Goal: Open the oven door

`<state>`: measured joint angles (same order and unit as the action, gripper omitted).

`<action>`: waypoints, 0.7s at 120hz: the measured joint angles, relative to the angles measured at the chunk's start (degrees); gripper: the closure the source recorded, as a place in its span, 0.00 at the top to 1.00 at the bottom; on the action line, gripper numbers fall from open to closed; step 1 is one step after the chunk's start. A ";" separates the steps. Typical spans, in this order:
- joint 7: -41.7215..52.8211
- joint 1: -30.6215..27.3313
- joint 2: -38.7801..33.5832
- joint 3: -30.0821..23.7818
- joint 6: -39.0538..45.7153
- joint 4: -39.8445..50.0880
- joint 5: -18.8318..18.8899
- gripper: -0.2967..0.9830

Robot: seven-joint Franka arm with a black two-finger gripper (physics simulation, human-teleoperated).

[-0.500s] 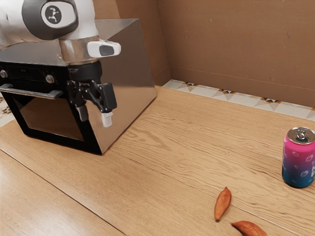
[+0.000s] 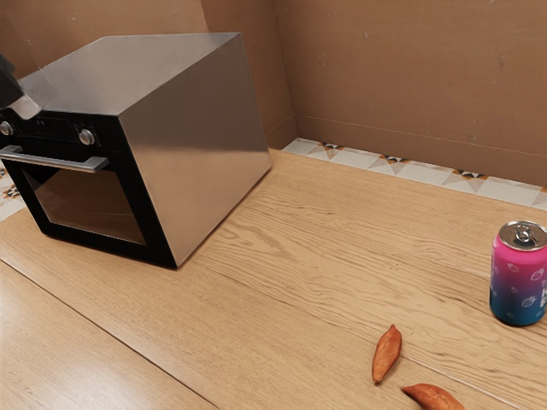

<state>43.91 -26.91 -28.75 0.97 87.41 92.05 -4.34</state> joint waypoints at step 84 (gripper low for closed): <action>62.83 3.03 12.42 19.63 39.93 19.96 -19.49 0.77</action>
<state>106.74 -23.88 -16.33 20.60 127.33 112.01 -23.83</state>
